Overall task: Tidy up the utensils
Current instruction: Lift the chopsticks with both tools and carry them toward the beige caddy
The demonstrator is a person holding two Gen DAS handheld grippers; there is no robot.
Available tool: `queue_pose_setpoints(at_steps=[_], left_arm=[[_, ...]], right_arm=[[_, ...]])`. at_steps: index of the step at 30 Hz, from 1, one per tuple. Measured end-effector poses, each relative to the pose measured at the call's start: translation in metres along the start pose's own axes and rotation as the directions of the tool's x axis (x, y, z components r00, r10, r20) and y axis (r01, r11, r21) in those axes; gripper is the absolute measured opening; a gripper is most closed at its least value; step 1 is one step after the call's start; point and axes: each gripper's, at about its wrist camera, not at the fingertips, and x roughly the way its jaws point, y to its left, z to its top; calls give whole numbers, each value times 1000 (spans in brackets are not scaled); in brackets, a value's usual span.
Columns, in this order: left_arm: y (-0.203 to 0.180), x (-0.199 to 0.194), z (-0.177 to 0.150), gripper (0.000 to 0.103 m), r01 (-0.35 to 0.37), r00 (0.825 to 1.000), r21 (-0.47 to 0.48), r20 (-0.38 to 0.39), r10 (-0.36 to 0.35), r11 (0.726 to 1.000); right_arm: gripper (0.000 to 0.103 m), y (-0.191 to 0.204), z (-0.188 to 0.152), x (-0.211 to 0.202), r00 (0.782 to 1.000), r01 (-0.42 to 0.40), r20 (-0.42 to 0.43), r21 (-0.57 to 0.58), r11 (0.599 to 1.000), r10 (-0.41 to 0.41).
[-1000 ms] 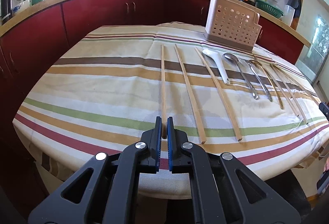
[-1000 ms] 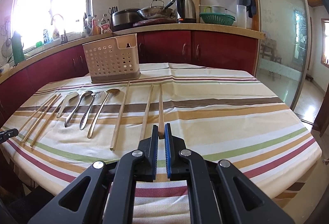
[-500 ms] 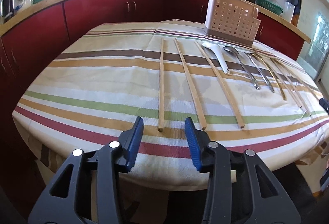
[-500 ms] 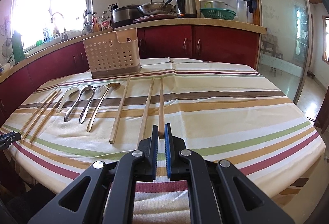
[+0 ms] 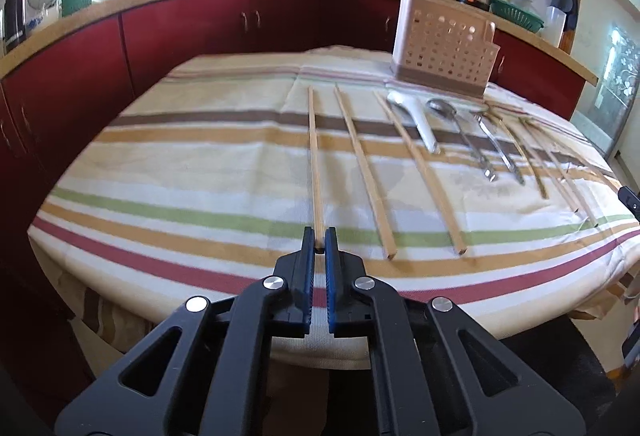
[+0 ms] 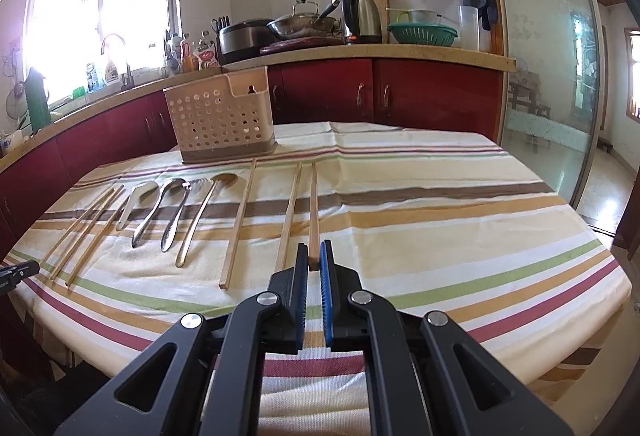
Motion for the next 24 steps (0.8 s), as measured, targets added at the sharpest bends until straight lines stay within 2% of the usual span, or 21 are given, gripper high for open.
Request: queue_pose_setpoints(at_steps=[8,15,24], left_arm=[[1,-39,31,6,11,995,10,100,-12,1000],[-3,-67,70,6,53,982,26,179,-56,998],[-8,-68,119,6,52,967,75,244,-69,996]], right_arm=[[7,8,27,-27,996,-1,94,-31,1000,4],[7,15,61,-43,986,-15,163,-44,999,22],[7,17,100,-30,978,-23,207,-57,998,34]])
